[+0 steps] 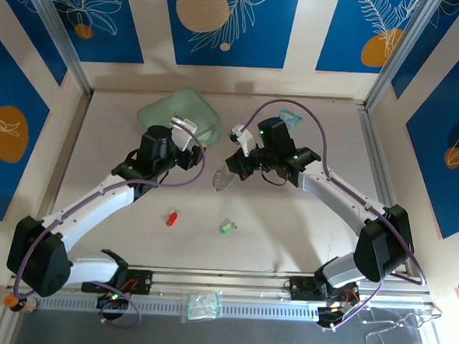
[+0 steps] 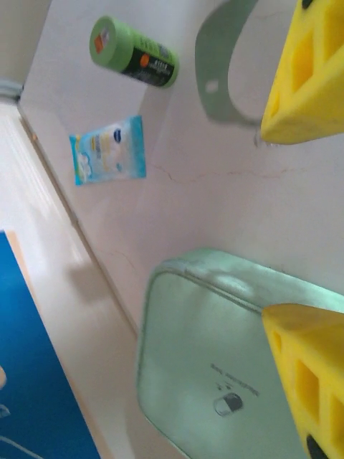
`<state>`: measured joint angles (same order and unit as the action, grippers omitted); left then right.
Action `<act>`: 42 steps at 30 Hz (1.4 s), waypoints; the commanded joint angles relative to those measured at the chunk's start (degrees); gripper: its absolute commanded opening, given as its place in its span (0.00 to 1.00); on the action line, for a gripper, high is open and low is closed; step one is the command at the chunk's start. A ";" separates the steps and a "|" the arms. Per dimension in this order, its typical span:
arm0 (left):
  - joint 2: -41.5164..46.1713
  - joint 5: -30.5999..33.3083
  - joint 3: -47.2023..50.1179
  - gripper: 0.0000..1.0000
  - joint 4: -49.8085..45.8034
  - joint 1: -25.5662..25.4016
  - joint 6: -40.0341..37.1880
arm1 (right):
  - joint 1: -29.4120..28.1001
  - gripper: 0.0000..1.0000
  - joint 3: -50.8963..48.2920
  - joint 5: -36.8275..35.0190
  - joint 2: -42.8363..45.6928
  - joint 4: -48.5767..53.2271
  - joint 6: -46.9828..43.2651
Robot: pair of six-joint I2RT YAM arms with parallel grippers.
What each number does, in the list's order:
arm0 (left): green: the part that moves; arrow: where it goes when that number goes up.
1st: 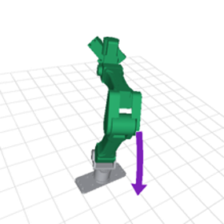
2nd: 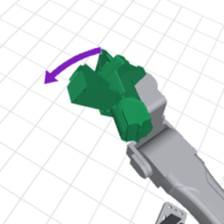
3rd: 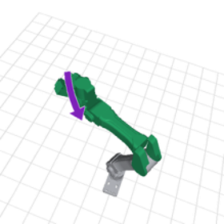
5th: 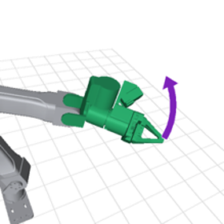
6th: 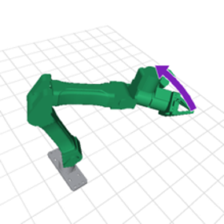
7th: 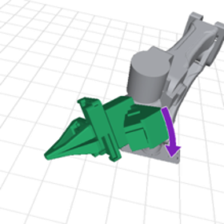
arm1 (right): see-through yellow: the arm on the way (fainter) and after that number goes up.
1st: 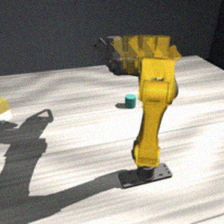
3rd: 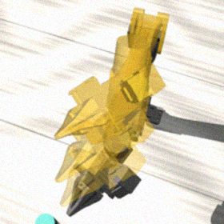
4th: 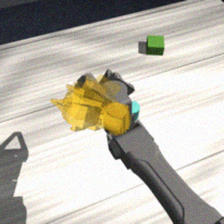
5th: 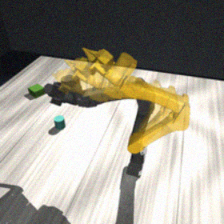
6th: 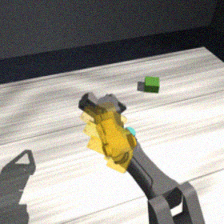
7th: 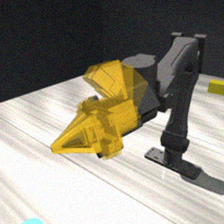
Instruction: Put the keys on the keyring
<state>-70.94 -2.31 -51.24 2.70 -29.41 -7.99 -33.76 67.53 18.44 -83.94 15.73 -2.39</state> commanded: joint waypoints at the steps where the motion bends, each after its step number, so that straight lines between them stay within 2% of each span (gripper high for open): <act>1: 2.65 -8.42 3.47 0.57 2.66 0.58 -5.59 | 1.01 0.00 -1.24 7.80 -0.08 -5.12 -3.01; 7: 7.80 -19.67 9.76 0.49 6.04 0.58 -7.43 | 1.57 0.00 -2.58 13.34 -0.06 -8.45 -5.11; 12: 10.98 -28.17 15.70 0.42 15.72 0.56 -3.00 | 1.81 0.00 -5.70 21.43 2.09 -12.75 -6.56; 15: 10.93 -33.05 17.94 0.36 21.29 0.50 1.48 | 1.46 0.00 -6.82 23.03 2.85 -13.46 -7.54; 18: 10.41 -37.49 18.68 0.29 22.79 0.49 3.51 | 1.11 0.00 -7.40 23.60 3.58 -13.89 -7.45; 33: 8.03 -43.37 18.64 0.17 23.60 0.43 5.78 | -1.26 0.00 -7.57 24.85 4.76 -13.50 -8.52; 42: 7.84 -44.75 18.73 0.14 27.11 0.41 7.45 | -2.36 0.00 -7.43 23.40 4.22 -12.35 -9.82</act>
<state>-62.87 -44.21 -32.60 25.85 -29.26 -1.50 -35.31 60.23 40.93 -81.01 3.55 -10.70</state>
